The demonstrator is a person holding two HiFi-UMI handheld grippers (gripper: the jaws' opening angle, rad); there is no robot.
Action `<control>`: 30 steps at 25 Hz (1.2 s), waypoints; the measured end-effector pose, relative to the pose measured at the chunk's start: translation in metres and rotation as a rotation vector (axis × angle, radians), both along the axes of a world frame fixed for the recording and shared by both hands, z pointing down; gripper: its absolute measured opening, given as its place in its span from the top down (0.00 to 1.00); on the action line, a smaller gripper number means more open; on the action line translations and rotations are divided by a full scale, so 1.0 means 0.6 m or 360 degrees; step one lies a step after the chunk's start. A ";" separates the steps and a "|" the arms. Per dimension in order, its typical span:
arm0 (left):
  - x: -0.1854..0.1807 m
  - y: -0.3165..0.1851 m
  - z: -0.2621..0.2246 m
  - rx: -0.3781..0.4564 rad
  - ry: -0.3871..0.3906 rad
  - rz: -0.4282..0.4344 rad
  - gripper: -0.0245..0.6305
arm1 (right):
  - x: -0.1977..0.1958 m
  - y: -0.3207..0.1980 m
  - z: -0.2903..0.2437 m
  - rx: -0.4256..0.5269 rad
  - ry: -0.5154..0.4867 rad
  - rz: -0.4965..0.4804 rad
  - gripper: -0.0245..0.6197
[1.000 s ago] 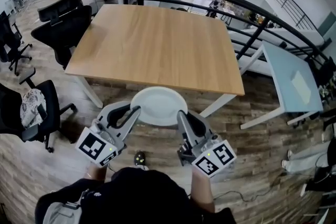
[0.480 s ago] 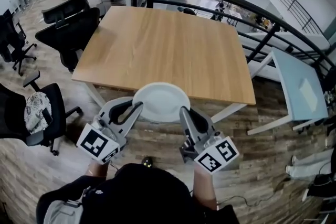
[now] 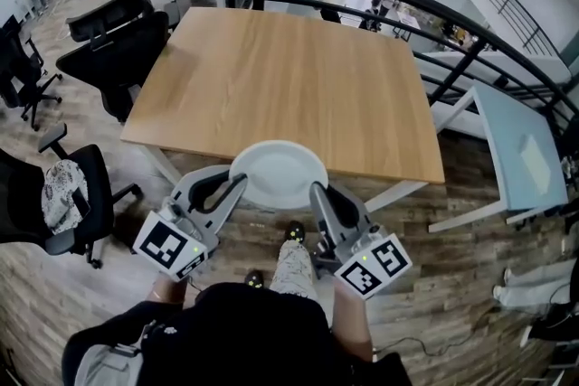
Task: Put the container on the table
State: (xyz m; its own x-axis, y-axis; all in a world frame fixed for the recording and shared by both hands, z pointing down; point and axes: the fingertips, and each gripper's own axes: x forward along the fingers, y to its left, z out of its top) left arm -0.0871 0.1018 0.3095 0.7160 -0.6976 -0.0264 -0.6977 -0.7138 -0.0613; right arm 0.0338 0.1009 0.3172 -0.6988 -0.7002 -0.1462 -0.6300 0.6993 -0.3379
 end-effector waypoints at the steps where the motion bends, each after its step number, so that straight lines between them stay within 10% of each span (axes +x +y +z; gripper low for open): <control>1: -0.002 -0.006 0.000 0.0000 -0.0003 -0.0012 0.87 | -0.002 -0.008 0.000 0.0001 -0.0001 -0.0011 0.92; 30: 0.074 -0.286 -0.001 -0.0002 -0.0121 -0.0237 0.87 | 0.069 -0.316 0.011 -0.0018 -0.0072 -0.0243 0.92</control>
